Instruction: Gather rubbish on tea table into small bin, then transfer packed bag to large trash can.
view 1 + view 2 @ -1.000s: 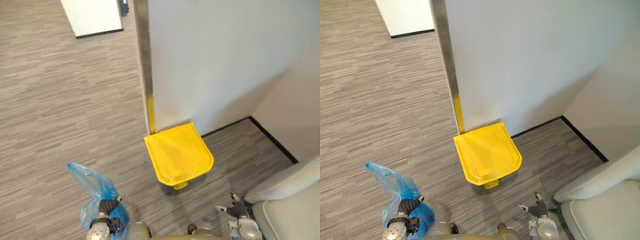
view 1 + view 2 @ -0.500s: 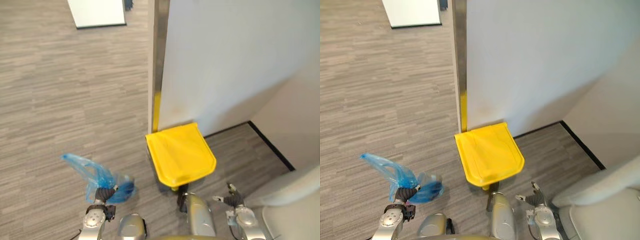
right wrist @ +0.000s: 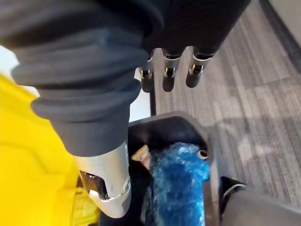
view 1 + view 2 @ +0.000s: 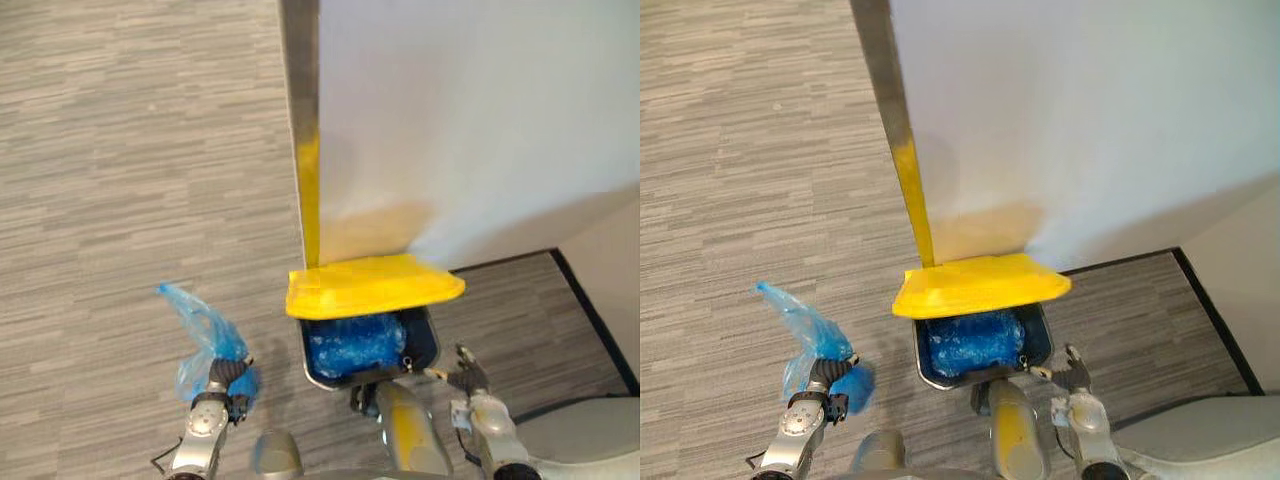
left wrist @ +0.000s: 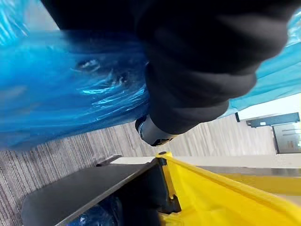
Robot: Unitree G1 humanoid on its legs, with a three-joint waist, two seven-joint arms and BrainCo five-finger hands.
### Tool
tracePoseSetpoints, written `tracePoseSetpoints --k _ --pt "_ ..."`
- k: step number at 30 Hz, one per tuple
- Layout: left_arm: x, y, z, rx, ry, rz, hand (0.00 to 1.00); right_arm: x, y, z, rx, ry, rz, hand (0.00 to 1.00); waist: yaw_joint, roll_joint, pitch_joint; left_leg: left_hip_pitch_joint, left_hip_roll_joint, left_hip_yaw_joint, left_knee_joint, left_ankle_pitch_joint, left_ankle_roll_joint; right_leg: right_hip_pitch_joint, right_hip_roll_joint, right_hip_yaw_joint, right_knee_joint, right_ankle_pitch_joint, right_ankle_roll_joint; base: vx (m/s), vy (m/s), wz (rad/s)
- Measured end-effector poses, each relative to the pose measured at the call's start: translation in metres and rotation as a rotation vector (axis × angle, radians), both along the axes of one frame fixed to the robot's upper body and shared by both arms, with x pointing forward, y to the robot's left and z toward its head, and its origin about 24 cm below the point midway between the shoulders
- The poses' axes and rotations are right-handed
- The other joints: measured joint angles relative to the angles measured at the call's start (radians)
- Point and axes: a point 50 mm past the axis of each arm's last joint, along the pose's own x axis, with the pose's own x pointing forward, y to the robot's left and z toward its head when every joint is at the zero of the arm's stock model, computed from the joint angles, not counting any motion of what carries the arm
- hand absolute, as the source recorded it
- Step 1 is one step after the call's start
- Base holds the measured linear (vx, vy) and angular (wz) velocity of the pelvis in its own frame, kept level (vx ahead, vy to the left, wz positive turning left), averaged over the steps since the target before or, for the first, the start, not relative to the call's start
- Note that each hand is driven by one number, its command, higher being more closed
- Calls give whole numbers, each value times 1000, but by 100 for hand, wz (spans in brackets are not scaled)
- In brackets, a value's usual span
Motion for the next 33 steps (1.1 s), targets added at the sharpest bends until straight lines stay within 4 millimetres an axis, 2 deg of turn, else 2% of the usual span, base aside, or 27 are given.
tracePoseSetpoints --k 2,4,5,6,7,8,9,10,11,13,14,16,17,19,23,26,28,33 --pt "6 -4 6 -1 -32 -21 100 24 21 16 -7 -75 102 0 7 -2 -1 -29 -4 -17 -2 -2 3 -14 -7 -8 -15 6 -2 -108 -83 24" --pt "14 -15 13 -8 -78 -67 100 64 49 46 -19 -199 222 0 37 -2 1 -57 -7 -42 -31 -1 2 -37 -8 -8 -35 23 2 -81 -121 23" --pt "16 -18 15 -12 -91 -77 100 73 55 55 -31 -232 250 0 44 -2 2 -59 -11 -46 -46 5 -4 -39 -8 -12 -46 27 -4 -46 -133 28" --pt "20 -25 21 -19 -129 -98 100 93 62 74 -71 -296 292 0 56 -2 3 -80 -11 -52 -22 14 -21 -52 -11 -22 -52 32 -11 -67 -115 31" --pt "26 -32 29 -33 -173 -112 100 113 63 97 -115 -363 310 0 54 14 10 -134 -16 -43 79 11 -24 -67 -10 -42 -47 35 -14 -115 -101 29" --pt "32 -35 34 -43 -202 -121 100 124 62 110 -143 -397 315 0 54 24 19 -160 -26 -34 127 6 -16 -74 -10 -55 -38 37 -14 -137 -55 28" --pt "40 -38 42 -39 -243 -131 100 138 59 129 -183 -443 313 0 59 16 41 -187 -24 -22 145 -8 -3 -85 -14 -58 -19 37 -15 -135 -31 19" --pt "46 -39 47 -41 -267 -131 100 144 59 138 -201 -465 316 0 64 10 56 -187 -24 -22 141 -12 0 -89 -18 -58 -10 37 -14 -156 -96 19" --pt "57 -43 57 -52 -311 -143 100 157 55 161 -239 -522 308 0 76 -1 83 -194 -25 -42 134 -12 0 -93 -20 -58 -16 37 -14 -151 -129 16" --pt "62 -45 63 -51 -340 -145 100 167 53 183 -273 -575 300 0 80 -4 100 -196 -26 -57 106 -2 -16 -94 -12 -59 -37 38 -14 -84 -100 18" --pt "63 -46 68 -65 -363 -144 100 175 55 201 -304 -617 312 0 77 -1 105 -206 -28 -68 117 4 -26 -104 -6 -70 -48 38 -14 -19 -77 10" --pt "69 -53 79 -80 -412 -156 100 182 53 223 -345 -668 316 0 80 14 123 -236 -22 -72 168 -7 -20 -113 11 -80 -41 45 -25 -49 -75 -3" --pt "75 -58 86 -90 -446 -175 100 184 52 232 -359 -690 311 0 79 12 137 -241 -9 -69 161 -11 -22 -118 13 -81 -32 45 -25 -54 -42 1" --pt "83 -67 97 -106 -485 -209 100 186 52 239 -369 -709 307 0 78 9 149 -238 -10 -71 141 -6 -30 -119 14 -84 -37 45 -26 -25 -64 6" --pt "84 -84 118 -141 -577 -280 100 187 58 242 -415 -714 358 0 75 10 150 -230 8 -71 132 -3 -35 -119 31 -89 -35 42 -33 12 -67 -3" --pt "85 -108 137 -165 -651 -387 100 188 59 247 -430 -725 367 0 70 12 152 -225 13 -74 123 1 -44 -117 34 -94 -36 38 -39 14 -61 2" --pt "82 -128 157 -201 -729 -476 100 188 61 252 -430 -746 371 0 61 14 171 -220 22 -73 129 1 -44 -104 42 -96 -40 38 -39 -12 -39 0" --pt "78 -160 191 -262 -863 -632 100 188 69 257 -455 -762 413 0 44 14 186 -206 24 -74 120 2 -45 -91 43 -100 -46 38 -40 -20 -41 1"
